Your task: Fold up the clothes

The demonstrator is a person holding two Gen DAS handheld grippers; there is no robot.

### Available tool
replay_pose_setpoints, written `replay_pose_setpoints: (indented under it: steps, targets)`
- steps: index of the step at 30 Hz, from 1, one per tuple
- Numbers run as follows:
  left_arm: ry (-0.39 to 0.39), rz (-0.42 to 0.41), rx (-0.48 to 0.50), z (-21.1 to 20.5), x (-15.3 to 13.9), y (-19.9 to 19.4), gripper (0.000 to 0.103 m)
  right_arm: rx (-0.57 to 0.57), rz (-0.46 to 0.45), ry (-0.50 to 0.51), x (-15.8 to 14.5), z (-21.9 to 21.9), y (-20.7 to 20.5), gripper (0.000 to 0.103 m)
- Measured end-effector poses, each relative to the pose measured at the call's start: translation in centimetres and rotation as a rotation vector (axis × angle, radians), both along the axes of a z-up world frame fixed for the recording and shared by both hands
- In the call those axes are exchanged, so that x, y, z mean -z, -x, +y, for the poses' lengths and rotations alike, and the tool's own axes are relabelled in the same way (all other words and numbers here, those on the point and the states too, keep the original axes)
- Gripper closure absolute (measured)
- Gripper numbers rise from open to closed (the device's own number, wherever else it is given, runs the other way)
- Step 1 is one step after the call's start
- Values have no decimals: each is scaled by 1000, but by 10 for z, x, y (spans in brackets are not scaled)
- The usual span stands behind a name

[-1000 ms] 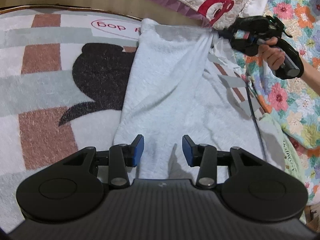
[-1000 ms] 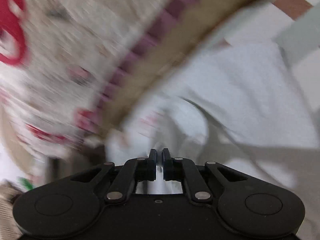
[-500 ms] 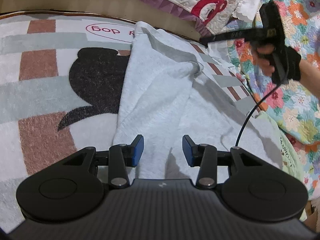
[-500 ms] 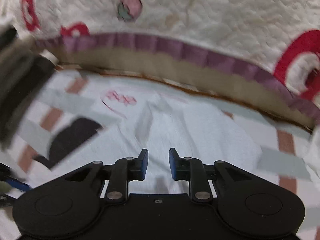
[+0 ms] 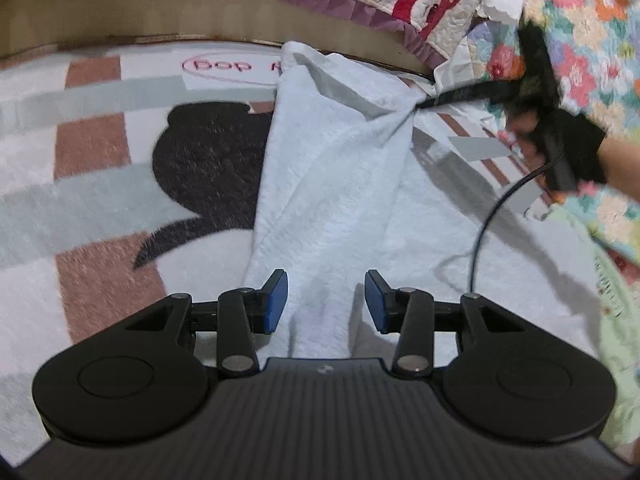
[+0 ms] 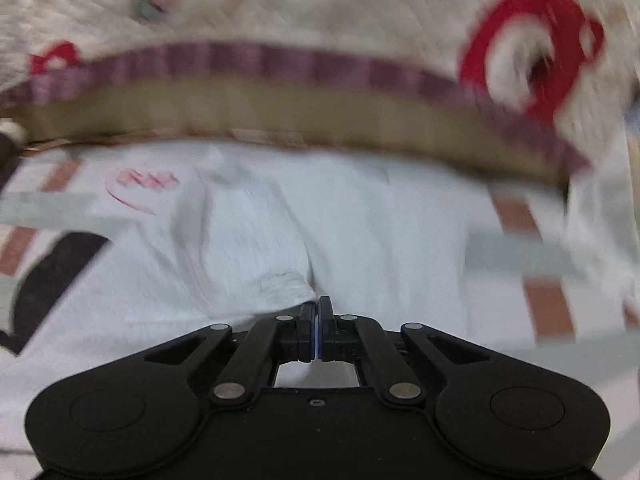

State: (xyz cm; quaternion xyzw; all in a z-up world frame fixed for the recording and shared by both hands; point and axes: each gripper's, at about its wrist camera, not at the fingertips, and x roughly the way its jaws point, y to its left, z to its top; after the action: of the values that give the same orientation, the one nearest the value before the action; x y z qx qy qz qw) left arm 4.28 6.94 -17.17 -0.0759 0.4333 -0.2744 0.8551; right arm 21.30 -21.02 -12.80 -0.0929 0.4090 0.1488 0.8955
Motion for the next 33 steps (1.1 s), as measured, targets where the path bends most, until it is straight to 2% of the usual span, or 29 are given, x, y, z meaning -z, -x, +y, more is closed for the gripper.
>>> replay_pose_setpoints:
  steps: [2, 4, 6, 9, 10, 11, 12, 14, 16, 17, 18, 20, 22, 26, 28, 30, 33]
  targets:
    - [-51, -18, 20, -6, -1, 2, 62, -69, 10, -14, -19, -2, -2, 103]
    - [-71, -21, 34, -10, 0, 4, 62, -172, 41, -30, -38, -3, -5, 103]
    - [-53, -16, 44, -11, -1, 4, 62, -333, 171, -43, -49, 0, -16, 103]
    - [-22, -23, 50, -8, -4, 4, 62, -616, 340, 65, -58, 10, -28, 103]
    - [-10, -26, 49, -6, -6, 4, 62, -667, 382, 75, -62, 11, -34, 102]
    - [10, -23, 39, -2, -7, 3, 62, -698, 424, 48, -66, 11, -41, 103]
    - [32, -18, 26, 2, -7, 1, 62, -698, 438, -31, -73, 6, -52, 102]
    - [73, -3, -7, 10, -7, -2, 62, -617, 405, -305, -87, -14, -79, 102]
    - [95, 12, -26, 15, -4, -4, 62, -454, 327, -585, -85, -51, -99, 103]
    - [95, 17, -30, 16, -3, -5, 62, -334, 298, -665, -75, -70, -105, 103]
    - [90, 20, -32, 16, -2, -5, 62, -205, 288, -702, -61, -87, -110, 100]
    - [81, 23, -18, 13, -1, -5, 62, -54, 299, -669, -37, -103, -108, 100]
    - [78, 22, 4, 9, 0, -3, 62, 15, 316, -601, -21, -104, -96, 100]
    - [68, 13, 24, 4, 0, -1, 62, 33, 334, -561, -7, -95, -70, 94]
    - [47, 13, 16, 4, 2, -2, 62, 9, 361, -565, -2, -83, -60, 80]
    - [33, 14, 8, 4, 3, -2, 62, 18, 399, -538, 6, -67, -58, 70]
    - [31, 16, 3, 5, 4, -3, 62, 82, 454, -507, 21, -46, -61, 67]
